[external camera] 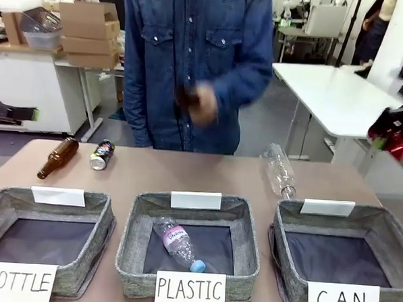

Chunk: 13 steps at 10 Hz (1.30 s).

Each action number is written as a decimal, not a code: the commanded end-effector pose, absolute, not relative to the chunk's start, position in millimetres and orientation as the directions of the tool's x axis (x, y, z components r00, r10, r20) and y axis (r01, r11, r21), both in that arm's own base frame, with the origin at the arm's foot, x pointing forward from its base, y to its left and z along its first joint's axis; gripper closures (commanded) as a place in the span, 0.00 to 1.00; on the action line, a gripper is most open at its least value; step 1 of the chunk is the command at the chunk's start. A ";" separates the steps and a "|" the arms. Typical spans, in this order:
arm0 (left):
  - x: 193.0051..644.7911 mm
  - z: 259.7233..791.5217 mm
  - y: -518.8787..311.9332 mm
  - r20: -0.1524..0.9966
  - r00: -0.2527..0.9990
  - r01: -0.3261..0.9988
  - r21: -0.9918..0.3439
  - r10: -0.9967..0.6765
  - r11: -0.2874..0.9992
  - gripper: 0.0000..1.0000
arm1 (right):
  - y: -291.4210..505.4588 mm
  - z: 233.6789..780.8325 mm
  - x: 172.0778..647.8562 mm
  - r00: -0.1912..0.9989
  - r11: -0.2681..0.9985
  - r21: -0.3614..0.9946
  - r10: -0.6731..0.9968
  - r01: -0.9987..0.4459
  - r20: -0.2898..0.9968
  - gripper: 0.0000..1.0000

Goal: Sort the can waste into the basket.
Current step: Pick up the can waste from the table and place it in the right Fabric basket.

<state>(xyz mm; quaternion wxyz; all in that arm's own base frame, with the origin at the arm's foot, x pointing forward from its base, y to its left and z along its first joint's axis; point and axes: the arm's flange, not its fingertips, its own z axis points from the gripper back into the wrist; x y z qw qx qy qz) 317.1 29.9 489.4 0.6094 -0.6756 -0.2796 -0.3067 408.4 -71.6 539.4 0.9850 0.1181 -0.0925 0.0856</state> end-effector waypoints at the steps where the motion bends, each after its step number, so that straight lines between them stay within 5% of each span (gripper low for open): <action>1: 315.9 490.2 29.2 0.769 0.639 0.765 -0.634 0.009 -0.115 0.00 | -68.8 527.4 331.7 0.901 0.883 0.258 0.314 -0.393 0.299 1.00; 2: 315.9 490.2 29.2 0.769 0.639 0.765 -0.634 0.009 -0.115 0.00 | -57.0 518.5 311.4 0.836 0.819 0.249 0.418 -0.516 0.356 1.00; 3: 315.9 490.2 29.2 0.769 0.639 0.765 -0.634 0.009 -0.115 0.00 | -71.1 543.3 362.6 0.941 0.929 0.229 0.234 -0.291 0.245 1.00; 5: 315.9 490.2 29.2 0.769 0.639 0.765 -0.634 0.009 -0.115 0.00 | -71.1 543.3 362.6 0.941 0.929 0.229 0.234 -0.291 0.245 1.00; 6: 315.9 490.2 29.2 0.769 0.639 0.765 -0.634 0.009 -0.115 0.00 | -65.5 535.0 327.2 0.907 0.898 0.230 0.306 -0.376 0.288 0.65; 8: 315.9 490.2 29.2 0.769 0.639 0.765 -0.634 0.009 -0.115 0.00 | -18.3 504.3 304.8 0.573 0.584 0.059 0.767 -0.810 0.288 0.65; 10: 315.9 490.2 29.2 0.769 0.639 0.765 -0.634 0.009 -0.115 0.00 | -18.1 478.2 272.7 0.115 0.086 0.100 0.931 -0.991 0.347 0.65; 11: 315.9 490.2 29.2 0.769 0.639 0.765 -0.634 0.009 -0.115 0.00 | -16.3 472.3 263.8 0.009 -0.031 0.097 0.919 -0.995 0.394 0.65; 13: 315.9 490.2 29.2 0.769 0.639 0.765 -0.634 0.009 -0.115 0.00 | -14.2 472.1 261.1 -0.049 -0.060 0.020 0.931 -0.998 0.362 0.65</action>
